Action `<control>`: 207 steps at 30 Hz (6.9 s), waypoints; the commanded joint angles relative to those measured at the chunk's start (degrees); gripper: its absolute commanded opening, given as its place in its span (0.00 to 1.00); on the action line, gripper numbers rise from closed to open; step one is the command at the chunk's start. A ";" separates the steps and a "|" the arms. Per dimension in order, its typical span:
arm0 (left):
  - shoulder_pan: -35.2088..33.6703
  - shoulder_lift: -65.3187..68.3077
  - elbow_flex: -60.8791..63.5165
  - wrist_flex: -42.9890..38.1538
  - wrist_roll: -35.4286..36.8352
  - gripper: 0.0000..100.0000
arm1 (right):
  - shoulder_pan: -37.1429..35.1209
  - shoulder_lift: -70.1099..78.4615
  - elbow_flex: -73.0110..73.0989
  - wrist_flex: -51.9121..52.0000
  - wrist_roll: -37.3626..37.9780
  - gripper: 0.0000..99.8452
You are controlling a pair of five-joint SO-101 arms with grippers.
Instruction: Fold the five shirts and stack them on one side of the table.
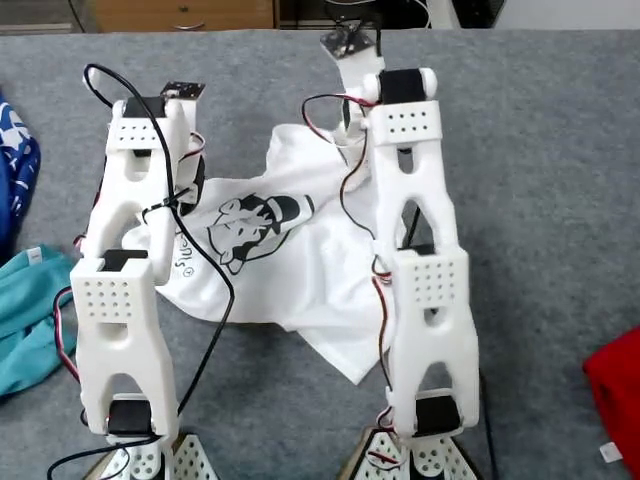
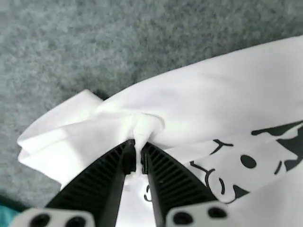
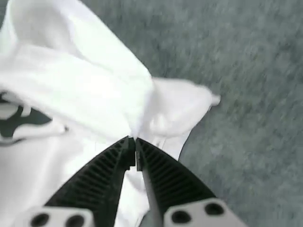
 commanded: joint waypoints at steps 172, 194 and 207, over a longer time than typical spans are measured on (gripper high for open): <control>-2.37 -0.57 -26.73 8.62 0.35 0.02 | -2.59 -0.04 18.33 -1.58 -7.03 0.14; -2.37 -0.57 -26.73 8.62 0.35 0.02 | -2.33 -0.22 15.96 0.70 -7.03 0.03; -2.90 -1.01 -27.34 8.53 0.44 0.02 | 0.48 -5.23 -3.03 0.70 -7.03 0.00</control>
